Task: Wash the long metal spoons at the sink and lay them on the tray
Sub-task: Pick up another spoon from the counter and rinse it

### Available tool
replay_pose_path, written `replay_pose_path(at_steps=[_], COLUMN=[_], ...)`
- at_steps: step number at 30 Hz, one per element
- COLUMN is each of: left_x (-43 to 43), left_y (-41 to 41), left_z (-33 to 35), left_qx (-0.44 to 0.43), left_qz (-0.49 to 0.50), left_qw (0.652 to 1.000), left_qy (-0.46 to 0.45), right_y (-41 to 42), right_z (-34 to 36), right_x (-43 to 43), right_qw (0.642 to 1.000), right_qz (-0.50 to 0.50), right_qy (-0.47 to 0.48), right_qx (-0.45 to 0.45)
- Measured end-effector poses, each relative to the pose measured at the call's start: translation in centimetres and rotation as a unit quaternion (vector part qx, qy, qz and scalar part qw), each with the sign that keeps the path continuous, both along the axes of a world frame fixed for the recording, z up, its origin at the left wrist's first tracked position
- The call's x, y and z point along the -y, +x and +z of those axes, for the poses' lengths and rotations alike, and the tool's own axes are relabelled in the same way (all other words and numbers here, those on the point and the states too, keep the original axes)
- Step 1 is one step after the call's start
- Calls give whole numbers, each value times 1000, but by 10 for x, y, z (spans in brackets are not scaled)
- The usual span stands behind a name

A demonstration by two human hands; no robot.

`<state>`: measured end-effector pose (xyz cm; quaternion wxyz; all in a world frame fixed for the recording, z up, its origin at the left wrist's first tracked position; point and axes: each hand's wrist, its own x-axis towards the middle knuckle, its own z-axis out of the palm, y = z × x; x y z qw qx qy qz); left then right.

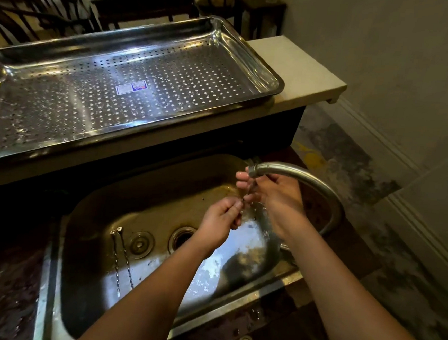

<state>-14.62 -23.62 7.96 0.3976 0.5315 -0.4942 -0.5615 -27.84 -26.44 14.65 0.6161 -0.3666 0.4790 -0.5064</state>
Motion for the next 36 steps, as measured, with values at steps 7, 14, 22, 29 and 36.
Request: replay_pose_path(at_steps=[7, 14, 22, 29, 36], left_x=[-11, -14, -28, -5, 11], left_y=[-8, -9, 25, 35, 51], left_z=[-1, -16, -60, -45, -39], left_qx=[6, -4, -56, -400, -355], left_qz=[-4, 50, 101, 356, 430], left_qw=[1000, 998, 956, 811, 800], left_qy=[12, 31, 268, 238, 222], right_y=[7, 6, 1, -9, -10], right_z=[-26, -18, -18, -35, -42], right_x=[-15, -6, -7, -14, -41], right_qw=[997, 994, 992, 980, 972], right_qz=[23, 41, -129, -195, -64], right_qy=[12, -11, 3, 42, 212], right_qx=[-69, -99, -7, 10, -77])
